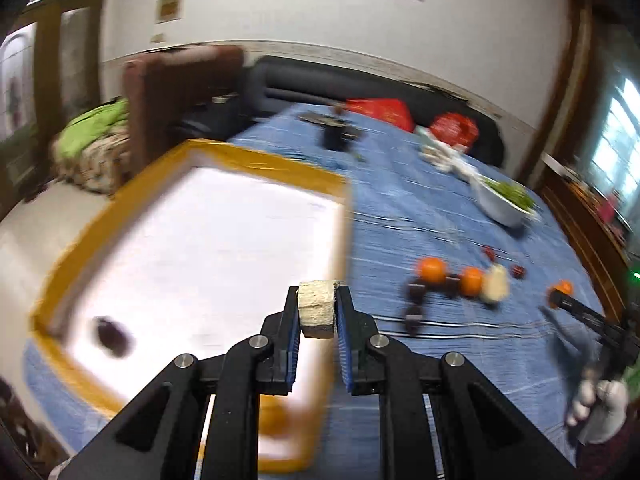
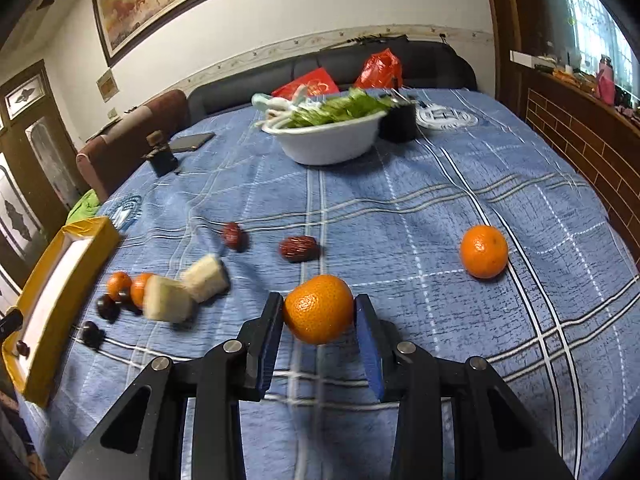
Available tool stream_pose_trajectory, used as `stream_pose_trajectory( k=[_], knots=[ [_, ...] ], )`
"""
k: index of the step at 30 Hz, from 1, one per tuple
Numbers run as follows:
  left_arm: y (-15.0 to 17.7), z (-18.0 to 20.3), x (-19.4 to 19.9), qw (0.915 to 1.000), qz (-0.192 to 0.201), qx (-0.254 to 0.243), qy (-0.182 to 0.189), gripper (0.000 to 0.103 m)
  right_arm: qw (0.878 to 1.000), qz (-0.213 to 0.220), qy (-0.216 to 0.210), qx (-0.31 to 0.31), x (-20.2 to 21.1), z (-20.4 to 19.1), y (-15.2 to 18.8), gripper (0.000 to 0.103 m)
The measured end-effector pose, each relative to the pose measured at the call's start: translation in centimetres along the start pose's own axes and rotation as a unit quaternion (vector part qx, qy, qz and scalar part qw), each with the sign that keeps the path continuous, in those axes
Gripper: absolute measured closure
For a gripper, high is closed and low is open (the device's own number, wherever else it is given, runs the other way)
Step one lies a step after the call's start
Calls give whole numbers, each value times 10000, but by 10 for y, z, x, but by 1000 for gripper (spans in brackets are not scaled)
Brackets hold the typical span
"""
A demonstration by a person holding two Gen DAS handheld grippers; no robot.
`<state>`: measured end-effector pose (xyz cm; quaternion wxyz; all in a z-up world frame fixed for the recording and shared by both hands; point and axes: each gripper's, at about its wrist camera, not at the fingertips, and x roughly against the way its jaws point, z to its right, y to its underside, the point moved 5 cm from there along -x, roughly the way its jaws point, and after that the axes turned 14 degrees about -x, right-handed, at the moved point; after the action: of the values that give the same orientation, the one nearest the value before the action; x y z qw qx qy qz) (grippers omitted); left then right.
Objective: Organize fruits
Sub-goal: 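Lower cube and orange into the white tray and open both tools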
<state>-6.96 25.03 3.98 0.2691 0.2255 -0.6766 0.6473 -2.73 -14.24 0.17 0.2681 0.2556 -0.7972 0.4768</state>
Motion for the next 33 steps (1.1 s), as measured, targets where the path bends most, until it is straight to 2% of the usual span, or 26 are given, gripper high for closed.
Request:
stream_pose_trajectory(
  k=[3,6,12,14,18,21,22,24,25,26,27,29,31,33],
  knots=[
    [12,-44,0,9989,-102,345,-297,87,9988,-158,-442,123,15,-35,9,63],
    [22,-83,-2,9961,-243,733,-434,87,9928,-423,-996,520,27,-96,23,63],
    [28,-124,-4,9935,-288,916,-619,87,9648,-1084,-1901,1457,32,-229,72,63],
    [27,-135,-7,9928,-289,965,-641,87,9536,-1344,-2071,1725,24,-271,94,63],
    [26,-153,-18,9906,-390,1163,-603,87,9384,-1647,-2006,2280,-1,-328,137,63],
    [30,-160,-20,9890,-385,1333,-512,86,9323,-1847,-1837,2510,-22,-350,162,63],
    [31,-160,-19,9891,-359,1346,-472,82,9311,-1895,-1774,2562,-29,-354,167,62],
    [31,-160,-14,9891,-268,1403,-361,69,9298,-1963,-1673,2624,-37,-359,176,62],
    [31,-159,-10,9886,-215,1441,-369,51,9303,-1976,-1622,2629,-41,-361,179,62],
    [31,-159,-6,9882,-139,1482,-372,44,9301,-1989,-1612,2633,-42,-362,181,62],
    [31,-159,0,9878,-44,1529,-306,44,9290,-2008,-1621,2652,-43,-362,183,62],
    [32,-158,12,9862,57,1622,-321,38,9270,-1973,-1644,2735,-40,-367,188,55],
    [34,-154,24,9839,171,1756,-277,34,9283,-1837,-1699,2750,-33,-365,186,40],
    [37,-150,33,9825,235,1840,-192,33,9304,-1739,-1823,2661,-22,-362,182,40]
  ],
)
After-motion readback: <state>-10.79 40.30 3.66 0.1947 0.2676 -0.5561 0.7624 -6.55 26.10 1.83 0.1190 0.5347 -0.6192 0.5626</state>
